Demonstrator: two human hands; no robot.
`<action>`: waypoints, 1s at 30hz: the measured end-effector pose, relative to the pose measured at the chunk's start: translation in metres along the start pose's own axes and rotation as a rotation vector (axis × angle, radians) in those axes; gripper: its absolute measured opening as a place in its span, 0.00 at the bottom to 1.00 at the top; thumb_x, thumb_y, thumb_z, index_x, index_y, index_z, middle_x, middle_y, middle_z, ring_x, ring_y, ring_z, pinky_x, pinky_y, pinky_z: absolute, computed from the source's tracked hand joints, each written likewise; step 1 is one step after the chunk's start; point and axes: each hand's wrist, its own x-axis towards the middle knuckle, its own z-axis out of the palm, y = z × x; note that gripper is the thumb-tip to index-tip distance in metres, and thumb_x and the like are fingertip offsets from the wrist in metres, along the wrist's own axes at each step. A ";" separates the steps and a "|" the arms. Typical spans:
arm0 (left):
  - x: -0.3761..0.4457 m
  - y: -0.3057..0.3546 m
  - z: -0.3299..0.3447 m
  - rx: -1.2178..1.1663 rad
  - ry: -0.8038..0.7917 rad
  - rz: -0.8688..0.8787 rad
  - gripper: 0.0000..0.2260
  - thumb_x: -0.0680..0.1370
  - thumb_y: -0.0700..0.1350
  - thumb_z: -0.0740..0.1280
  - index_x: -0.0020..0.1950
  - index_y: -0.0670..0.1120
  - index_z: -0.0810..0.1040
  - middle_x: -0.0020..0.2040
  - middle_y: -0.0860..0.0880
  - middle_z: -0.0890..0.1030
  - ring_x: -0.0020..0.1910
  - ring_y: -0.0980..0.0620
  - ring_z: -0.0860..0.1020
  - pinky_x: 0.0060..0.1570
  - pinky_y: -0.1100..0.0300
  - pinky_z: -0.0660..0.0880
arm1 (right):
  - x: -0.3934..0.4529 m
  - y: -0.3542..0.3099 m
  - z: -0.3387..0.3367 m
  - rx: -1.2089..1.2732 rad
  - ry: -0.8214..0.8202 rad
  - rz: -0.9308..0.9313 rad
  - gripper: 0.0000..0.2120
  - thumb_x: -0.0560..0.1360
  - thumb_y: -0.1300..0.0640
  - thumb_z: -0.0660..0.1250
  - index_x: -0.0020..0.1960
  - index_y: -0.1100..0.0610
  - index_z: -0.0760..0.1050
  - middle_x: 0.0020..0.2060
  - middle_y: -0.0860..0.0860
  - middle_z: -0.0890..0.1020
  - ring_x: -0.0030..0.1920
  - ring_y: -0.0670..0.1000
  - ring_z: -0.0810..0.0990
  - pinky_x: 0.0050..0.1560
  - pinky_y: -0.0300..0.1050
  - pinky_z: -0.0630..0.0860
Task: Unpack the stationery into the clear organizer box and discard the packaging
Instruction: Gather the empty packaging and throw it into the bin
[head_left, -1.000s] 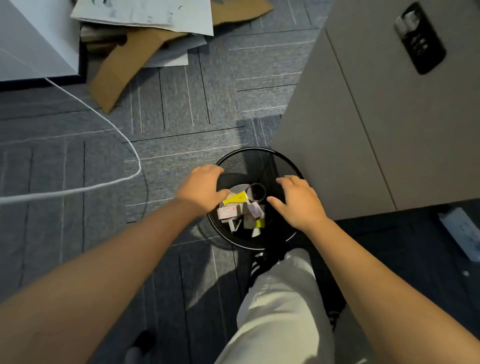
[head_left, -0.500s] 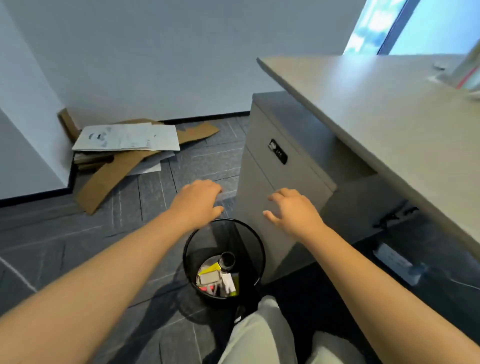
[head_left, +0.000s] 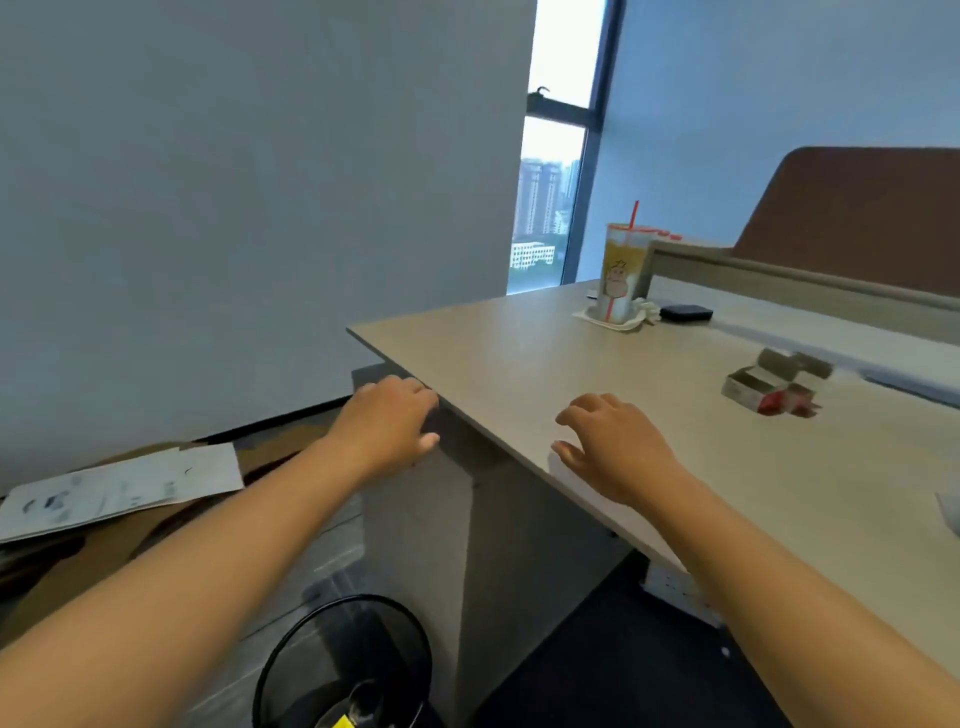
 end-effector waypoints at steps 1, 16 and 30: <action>0.007 0.013 0.000 -0.018 0.000 0.022 0.18 0.77 0.51 0.60 0.64 0.45 0.69 0.64 0.46 0.73 0.62 0.47 0.70 0.59 0.54 0.69 | -0.008 0.015 -0.001 -0.003 -0.002 0.046 0.19 0.77 0.49 0.56 0.65 0.55 0.67 0.66 0.53 0.70 0.65 0.54 0.68 0.65 0.48 0.66; 0.160 0.215 0.039 -0.252 -0.072 0.278 0.25 0.74 0.55 0.62 0.68 0.45 0.63 0.68 0.46 0.68 0.65 0.46 0.68 0.62 0.52 0.68 | -0.057 0.226 0.019 0.297 0.110 0.712 0.27 0.74 0.53 0.63 0.69 0.58 0.59 0.68 0.56 0.64 0.65 0.55 0.67 0.64 0.47 0.67; 0.263 0.299 0.076 -0.616 -0.077 0.189 0.34 0.66 0.61 0.70 0.65 0.46 0.64 0.62 0.45 0.75 0.57 0.47 0.74 0.55 0.53 0.73 | 0.020 0.294 0.059 0.700 0.295 0.882 0.37 0.70 0.56 0.69 0.72 0.54 0.50 0.68 0.57 0.68 0.66 0.58 0.69 0.63 0.51 0.69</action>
